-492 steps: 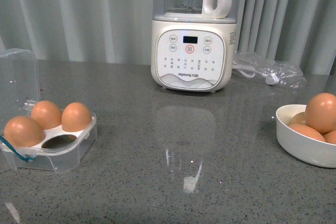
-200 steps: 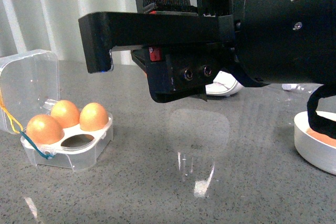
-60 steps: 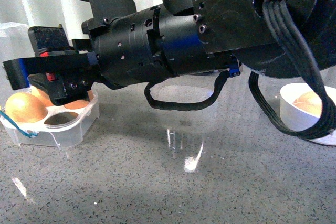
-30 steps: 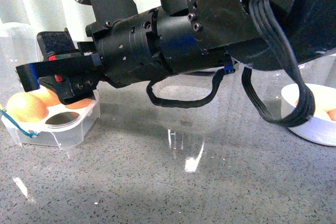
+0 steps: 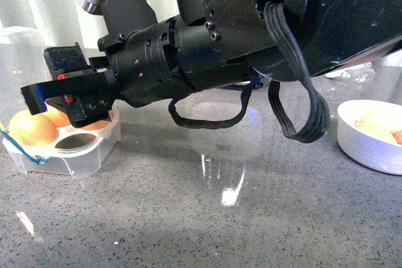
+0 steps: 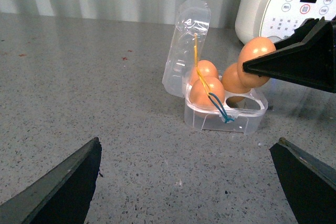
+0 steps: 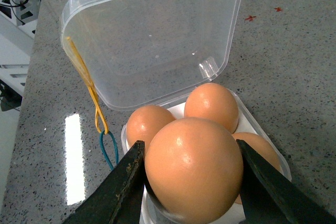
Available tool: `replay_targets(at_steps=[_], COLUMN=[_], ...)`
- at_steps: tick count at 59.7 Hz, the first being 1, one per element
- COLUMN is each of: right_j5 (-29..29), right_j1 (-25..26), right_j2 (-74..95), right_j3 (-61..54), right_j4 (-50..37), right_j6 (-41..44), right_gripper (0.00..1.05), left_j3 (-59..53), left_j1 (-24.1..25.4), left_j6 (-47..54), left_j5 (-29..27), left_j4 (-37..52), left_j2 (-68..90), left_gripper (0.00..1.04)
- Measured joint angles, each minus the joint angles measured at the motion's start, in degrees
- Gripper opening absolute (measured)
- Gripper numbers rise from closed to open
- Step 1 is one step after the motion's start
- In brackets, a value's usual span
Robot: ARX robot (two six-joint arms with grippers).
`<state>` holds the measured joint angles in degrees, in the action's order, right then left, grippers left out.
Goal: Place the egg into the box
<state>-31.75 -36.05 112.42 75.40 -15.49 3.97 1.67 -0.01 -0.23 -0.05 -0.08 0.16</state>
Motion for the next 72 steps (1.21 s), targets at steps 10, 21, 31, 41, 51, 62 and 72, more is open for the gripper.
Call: replay_targets(at_steps=[10,21,31,41,51,62,72], right_j5=[0.0,0.0,0.0,0.2,1.2,3.4,9.2], right_j1=[0.0,0.0,0.4,1.1,2.7,6.5,12.1], right_j2=[0.0,0.0,0.0,-0.7,-2.9,-8.1,-15.3], right_j3=[0.1,0.1,0.1,-0.3,-1.8,-5.3,-11.8], right_j4=[0.5,0.6,0.3,-0.4,-2.5,-5.5,-10.0], right_j6=[0.5,0.8,0.7,0.5,-0.6,-2.3,-2.4], right_gripper=[0.51,0.79,1.0,0.98,0.98,0.98,0.98], left_j3=[0.0,0.0,0.0,0.0,0.0,0.0,0.0], left_j1=[0.0,0.0,0.0,0.0,0.0,0.0,0.0], left_j6=[0.0,0.0,0.0,0.0,0.0,0.0,0.0], left_j5=[0.0,0.0,0.0,0.0,0.0,0.0,0.0], left_j4=[0.0,0.0,0.0,0.0,0.0,0.0,0.0], left_j2=[0.0,0.0,0.0,0.0,0.0,0.0,0.0], left_gripper=[0.98,0.98,0.98,0.98,0.98,0.98,0.98])
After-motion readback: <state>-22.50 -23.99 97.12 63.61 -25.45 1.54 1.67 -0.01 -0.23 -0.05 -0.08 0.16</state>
